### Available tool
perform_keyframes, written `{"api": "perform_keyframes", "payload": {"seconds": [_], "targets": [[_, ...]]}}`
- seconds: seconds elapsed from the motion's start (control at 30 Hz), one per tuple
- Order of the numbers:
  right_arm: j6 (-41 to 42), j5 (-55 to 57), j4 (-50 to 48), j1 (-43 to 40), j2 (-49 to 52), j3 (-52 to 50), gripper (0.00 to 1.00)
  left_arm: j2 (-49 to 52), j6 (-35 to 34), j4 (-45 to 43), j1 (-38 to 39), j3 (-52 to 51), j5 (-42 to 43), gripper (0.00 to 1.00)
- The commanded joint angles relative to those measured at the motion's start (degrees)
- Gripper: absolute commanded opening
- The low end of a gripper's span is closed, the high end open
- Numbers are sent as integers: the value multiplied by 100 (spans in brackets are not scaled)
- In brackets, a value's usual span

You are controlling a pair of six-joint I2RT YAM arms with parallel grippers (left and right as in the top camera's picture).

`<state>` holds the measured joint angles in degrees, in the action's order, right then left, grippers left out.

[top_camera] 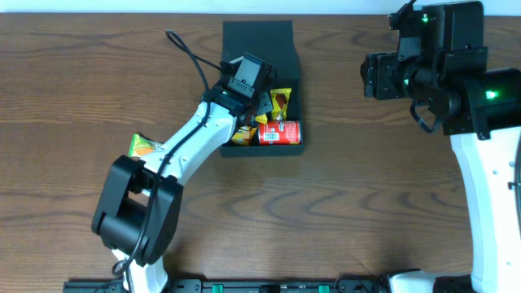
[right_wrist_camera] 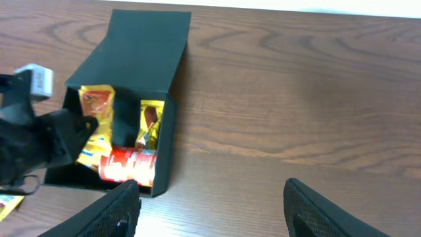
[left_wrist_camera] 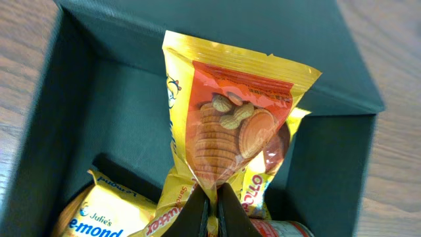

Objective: Pack container
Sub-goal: 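Carry the peanut-cookie packet into the box with the left gripper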

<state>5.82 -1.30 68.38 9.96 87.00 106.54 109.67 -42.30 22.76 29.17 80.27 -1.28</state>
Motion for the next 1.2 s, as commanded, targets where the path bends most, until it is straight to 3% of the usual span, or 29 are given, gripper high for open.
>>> {"api": "perform_keyframes", "payload": {"seconds": [0.0,0.33,0.6,0.9,0.93,1.0,1.17], "targets": [[-11,-70,37,-22,0,48,70,326,-144,28,26,37,133,6],[-11,-68,63,-17,0,48,70,498,-107,-107,48,37,369,5],[-11,-70,98,-17,0,48,70,503,398,-750,39,37,192,5],[-11,-68,120,-17,0,48,70,516,396,-603,50,37,197,6],[-11,-68,120,-17,0,48,70,518,396,-616,50,37,201,11],[-11,-70,122,-17,0,48,70,518,400,-634,48,37,238,50],[-11,-68,127,-17,0,48,70,514,402,-632,48,37,251,49]]}}
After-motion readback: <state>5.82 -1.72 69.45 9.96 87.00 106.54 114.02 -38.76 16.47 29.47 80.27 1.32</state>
